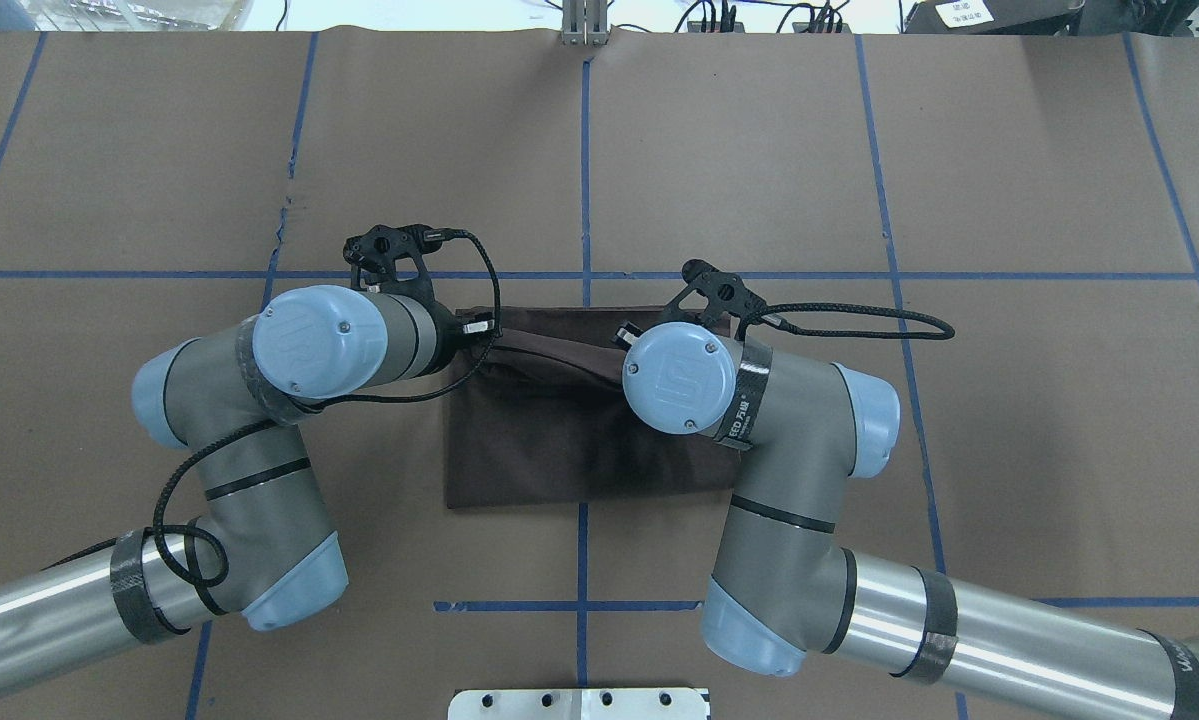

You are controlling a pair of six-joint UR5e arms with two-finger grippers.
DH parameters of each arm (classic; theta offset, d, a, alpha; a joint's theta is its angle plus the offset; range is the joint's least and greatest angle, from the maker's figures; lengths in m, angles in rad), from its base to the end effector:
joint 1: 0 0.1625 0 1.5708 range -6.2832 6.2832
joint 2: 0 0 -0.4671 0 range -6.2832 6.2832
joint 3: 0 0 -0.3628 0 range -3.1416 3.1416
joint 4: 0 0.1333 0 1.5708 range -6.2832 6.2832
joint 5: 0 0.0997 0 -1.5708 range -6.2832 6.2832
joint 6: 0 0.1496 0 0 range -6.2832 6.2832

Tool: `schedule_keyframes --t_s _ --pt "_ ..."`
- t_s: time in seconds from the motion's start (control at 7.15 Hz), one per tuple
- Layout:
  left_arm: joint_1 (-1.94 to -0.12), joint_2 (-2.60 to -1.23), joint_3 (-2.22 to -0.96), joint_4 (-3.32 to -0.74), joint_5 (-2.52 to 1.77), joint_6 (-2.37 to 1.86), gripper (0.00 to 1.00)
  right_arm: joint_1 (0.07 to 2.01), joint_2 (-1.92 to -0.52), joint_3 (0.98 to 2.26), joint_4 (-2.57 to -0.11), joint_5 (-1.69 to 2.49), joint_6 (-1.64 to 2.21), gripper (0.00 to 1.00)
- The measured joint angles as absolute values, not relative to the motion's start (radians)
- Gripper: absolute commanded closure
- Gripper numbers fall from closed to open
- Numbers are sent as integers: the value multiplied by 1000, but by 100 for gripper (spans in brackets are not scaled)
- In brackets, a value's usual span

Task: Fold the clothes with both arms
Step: 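Lay the folded edge down on the shirt with both grippers, then open the right gripper and raise it away from the shirt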

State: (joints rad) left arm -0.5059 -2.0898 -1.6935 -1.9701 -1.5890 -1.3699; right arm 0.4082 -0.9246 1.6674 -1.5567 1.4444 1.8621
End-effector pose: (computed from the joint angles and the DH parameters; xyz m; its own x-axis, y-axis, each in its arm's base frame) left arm 0.5506 -0.4543 0.3405 0.5271 -0.0639 -0.8474 0.3731 0.9133 0.1632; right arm -0.6031 -0.4266 0.3295 0.5032 0.5280 0.6841 -0.6449 0.7564 -0.1094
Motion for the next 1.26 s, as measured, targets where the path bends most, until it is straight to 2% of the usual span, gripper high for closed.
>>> schedule_keyframes --t_s 0.56,0.84,1.26 --pt "-554 -2045 -1753 -1997 -1690 -1250 0 354 -876 1695 -1564 1441 1690 0" --pt "-555 -2043 -1755 -1997 -1691 -1250 0 325 -877 1666 -1561 1420 1597 0" --pt "-555 -2042 -1756 -1997 -1690 -1255 0 391 -875 1593 -1555 1416 1449 0"
